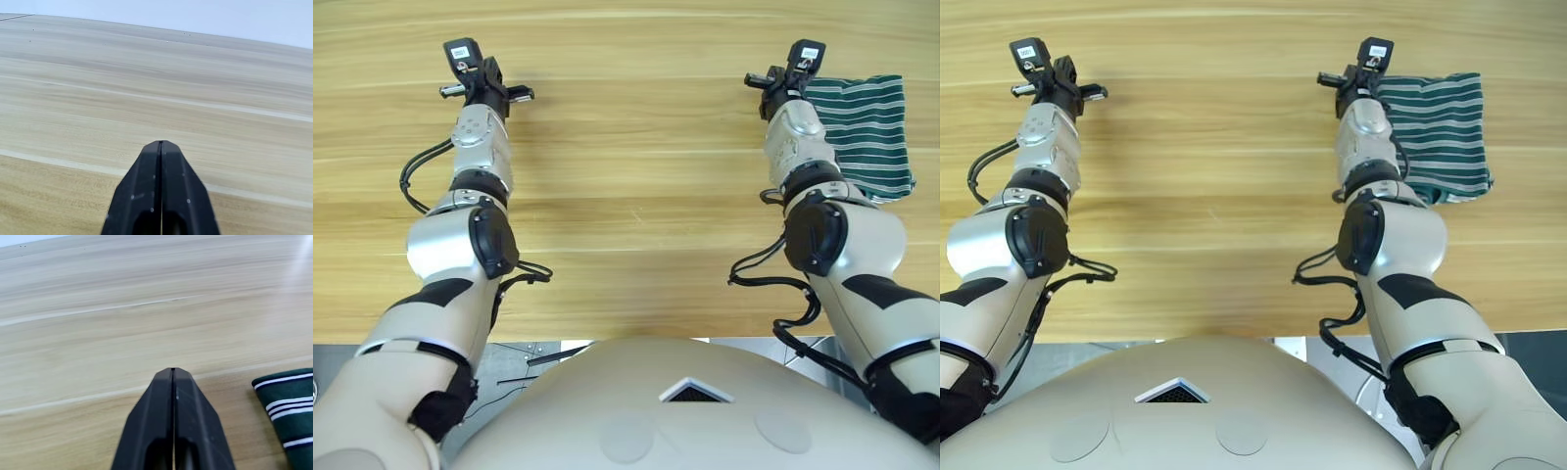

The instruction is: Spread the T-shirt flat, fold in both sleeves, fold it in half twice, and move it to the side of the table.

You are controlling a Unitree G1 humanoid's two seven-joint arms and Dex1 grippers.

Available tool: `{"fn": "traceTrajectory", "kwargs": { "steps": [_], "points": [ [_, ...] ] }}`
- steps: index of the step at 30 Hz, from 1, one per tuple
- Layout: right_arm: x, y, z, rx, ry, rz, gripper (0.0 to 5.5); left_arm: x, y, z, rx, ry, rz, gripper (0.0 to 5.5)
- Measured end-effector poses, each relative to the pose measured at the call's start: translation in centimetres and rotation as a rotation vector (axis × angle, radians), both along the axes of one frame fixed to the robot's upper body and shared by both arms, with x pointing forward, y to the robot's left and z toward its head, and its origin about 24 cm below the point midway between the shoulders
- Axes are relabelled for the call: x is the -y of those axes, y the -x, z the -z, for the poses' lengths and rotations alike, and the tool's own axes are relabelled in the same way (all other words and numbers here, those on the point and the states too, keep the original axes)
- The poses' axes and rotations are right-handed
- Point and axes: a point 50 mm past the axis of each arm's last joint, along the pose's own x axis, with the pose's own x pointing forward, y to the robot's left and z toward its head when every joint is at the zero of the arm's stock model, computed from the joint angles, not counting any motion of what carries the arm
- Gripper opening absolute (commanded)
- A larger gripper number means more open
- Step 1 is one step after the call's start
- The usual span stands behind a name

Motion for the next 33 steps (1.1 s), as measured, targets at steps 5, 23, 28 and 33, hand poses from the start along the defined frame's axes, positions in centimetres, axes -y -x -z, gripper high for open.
{"fn": "traceTrajectory", "kwargs": {
  "steps": [5,23,28,33],
  "points": [
    [0.0,0.0,0.0,0.0,0.001,0.0,0.01,0.0,0.0,0.0,0.0,0.0,0.0,0.0],
    [0.05,-0.01,-0.02,-0.002,0.016,0.0,0.01,0.03,0.0,0.01,0.0,0.001,0.001,0.0],
    [0.05,-0.01,-0.02,-0.002,0.018,0.0,0.01,0.03,0.0,0.01,0.0,0.001,0.001,0.0],
    [0.05,-0.01,-0.03,-0.002,0.019,0.0,0.01,0.04,0.02,0.09,-0.008,0.003,0.001,0.0]
  ]
}}
